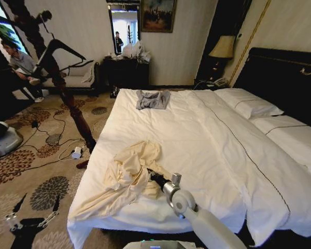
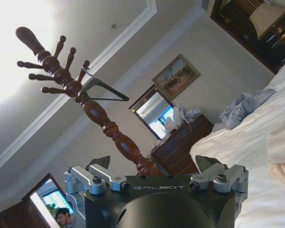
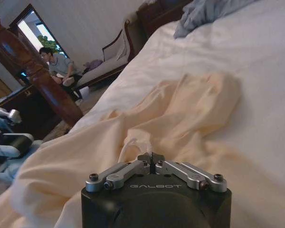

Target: Pick up the clothes from the bed and hang them on the clothes hanger.

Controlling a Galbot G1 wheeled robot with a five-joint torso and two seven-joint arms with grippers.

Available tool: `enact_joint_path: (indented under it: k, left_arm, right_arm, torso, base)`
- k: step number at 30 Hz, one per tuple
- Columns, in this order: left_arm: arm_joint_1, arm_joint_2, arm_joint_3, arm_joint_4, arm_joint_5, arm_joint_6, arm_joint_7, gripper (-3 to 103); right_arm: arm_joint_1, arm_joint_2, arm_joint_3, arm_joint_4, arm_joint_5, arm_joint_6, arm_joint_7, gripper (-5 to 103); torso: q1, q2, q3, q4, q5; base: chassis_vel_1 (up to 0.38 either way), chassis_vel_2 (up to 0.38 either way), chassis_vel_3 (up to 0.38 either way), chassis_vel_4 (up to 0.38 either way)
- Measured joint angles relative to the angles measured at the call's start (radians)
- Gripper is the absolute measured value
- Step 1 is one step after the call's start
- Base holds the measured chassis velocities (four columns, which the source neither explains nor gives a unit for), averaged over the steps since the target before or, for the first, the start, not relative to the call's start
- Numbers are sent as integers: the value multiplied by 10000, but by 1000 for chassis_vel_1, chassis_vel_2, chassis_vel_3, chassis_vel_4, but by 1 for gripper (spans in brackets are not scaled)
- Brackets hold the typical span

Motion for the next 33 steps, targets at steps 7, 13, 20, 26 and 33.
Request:
enact_joint_path:
  k: [7, 13, 20, 26, 33]
  left_arm:
    - [-132, 57, 125, -115, -1, 47, 42, 100]
    - [-192, 57, 325, -148, -5, 78, 52, 100]
    - [-262, 46, 471, -190, -191, 94, 53, 100]
    - [-345, -11, 656, -194, -461, 204, 52, 100]
    - [-925, -229, 1709, -108, -1189, 1220, 172, 100]
  right_arm:
    - [342, -894, 1879, 1044, -422, 381, -1102, 0]
    - [1317, -1921, 3108, 1553, 194, 753, -2114, 0]
    - [3505, -2446, 4128, 2051, 1782, 968, -2317, 0]
    - [4572, -3175, 5108, 3279, 3411, 839, -2421, 0]
    - [933, -3516, 4965, 3683, 314, 1226, -4245, 0]
  torso:
    - [0, 0, 0, 1, -1]
    - [0, 0, 0, -1, 3]
    - [1, -1, 1, 4, -1]
    - [0, 1, 0, 1, -2]
    - [-1, 1, 0, 0, 3]
  base:
    - [0, 0, 0, 0]
    - [0, 0, 0, 0]
    - [0, 0, 0, 0]
    - [0, 0, 0, 0]
    - [0, 0, 0, 0]
